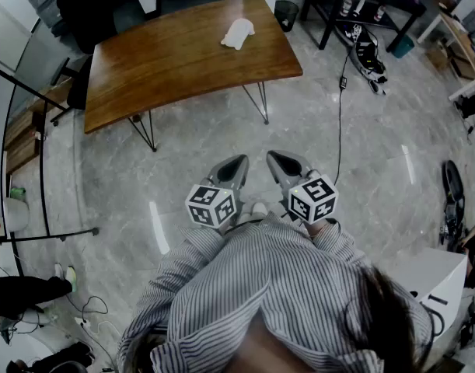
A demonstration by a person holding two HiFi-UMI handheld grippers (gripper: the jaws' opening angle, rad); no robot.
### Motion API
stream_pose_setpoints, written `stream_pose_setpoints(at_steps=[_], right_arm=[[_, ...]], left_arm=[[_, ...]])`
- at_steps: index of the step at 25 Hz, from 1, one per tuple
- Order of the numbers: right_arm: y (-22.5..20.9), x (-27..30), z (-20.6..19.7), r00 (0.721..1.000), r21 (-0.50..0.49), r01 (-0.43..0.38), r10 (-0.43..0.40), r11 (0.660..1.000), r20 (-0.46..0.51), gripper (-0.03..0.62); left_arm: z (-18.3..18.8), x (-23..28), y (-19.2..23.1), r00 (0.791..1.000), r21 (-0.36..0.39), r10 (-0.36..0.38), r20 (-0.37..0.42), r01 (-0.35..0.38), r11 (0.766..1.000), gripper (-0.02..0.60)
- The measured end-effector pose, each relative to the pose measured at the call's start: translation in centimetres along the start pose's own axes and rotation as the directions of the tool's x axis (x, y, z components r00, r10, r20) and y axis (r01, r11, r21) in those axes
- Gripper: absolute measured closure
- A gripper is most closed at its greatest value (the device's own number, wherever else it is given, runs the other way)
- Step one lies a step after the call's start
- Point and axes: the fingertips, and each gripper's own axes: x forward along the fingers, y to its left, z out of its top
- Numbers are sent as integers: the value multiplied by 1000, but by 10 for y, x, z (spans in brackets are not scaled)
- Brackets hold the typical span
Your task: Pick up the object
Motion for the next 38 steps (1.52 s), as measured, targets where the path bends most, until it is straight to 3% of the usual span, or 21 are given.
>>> stream_pose_setpoints(at_steps=[12, 20, 25, 30, 38], right_arm=[[-25, 8, 7, 999, -11, -29, 28, 1000, -18, 592], [-51, 11, 11, 1000, 59, -14, 13, 998, 21, 592], [-65, 13, -2, 1000, 79, -5, 8, 997, -29, 592], [-88, 21, -12, 998, 134, 7, 2, 991, -69, 592], [-134, 80, 12, 998, 143, 22, -12, 989, -69, 592]], left_arm=[[8, 29, -3, 1000, 19, 1, -4, -1, 1000, 581], [15, 41, 4, 999, -18, -7, 35, 7, 1000, 581], [6, 55, 9, 1000, -34, 20, -4, -20, 999, 581], [1, 76, 7, 999, -77, -22, -23, 20, 997, 581], [42, 128, 73, 1000, -46, -6, 6, 6, 999, 581]])
